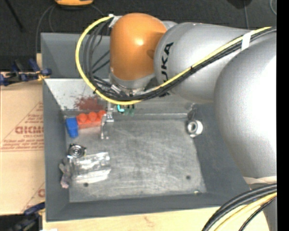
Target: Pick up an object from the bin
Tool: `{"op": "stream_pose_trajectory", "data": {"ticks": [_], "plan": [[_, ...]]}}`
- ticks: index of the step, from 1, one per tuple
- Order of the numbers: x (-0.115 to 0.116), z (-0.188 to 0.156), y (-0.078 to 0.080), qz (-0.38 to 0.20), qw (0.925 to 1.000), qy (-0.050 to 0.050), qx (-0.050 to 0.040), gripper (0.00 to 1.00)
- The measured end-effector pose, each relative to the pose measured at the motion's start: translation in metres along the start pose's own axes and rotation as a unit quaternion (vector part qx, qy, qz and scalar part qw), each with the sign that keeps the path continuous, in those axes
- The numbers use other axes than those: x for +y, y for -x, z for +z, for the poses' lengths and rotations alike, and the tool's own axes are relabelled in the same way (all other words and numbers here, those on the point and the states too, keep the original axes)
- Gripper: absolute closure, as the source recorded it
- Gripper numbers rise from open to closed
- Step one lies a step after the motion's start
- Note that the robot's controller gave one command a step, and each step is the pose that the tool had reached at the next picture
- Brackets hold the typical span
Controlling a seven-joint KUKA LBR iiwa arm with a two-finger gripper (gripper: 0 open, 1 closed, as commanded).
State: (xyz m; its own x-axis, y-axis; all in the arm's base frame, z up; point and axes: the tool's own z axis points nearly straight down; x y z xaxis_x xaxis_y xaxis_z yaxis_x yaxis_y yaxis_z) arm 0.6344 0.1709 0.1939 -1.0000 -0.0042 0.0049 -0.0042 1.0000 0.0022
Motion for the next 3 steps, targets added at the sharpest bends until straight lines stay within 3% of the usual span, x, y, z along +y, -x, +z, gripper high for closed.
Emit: {"op": "stream_pose_trajectory", "data": {"ticks": [1,2,3], "plan": [[-0.002,0.071,-0.005,0.031,0.9995,0.0,-0.0057,0.0],[-0.002,0.074,-0.006,0.032,0.9995,0.001,-0.0041,1.0],[0.0,-0.035,-0.018,0.036,0.9993,0.002,-0.0083,1.0]]}}
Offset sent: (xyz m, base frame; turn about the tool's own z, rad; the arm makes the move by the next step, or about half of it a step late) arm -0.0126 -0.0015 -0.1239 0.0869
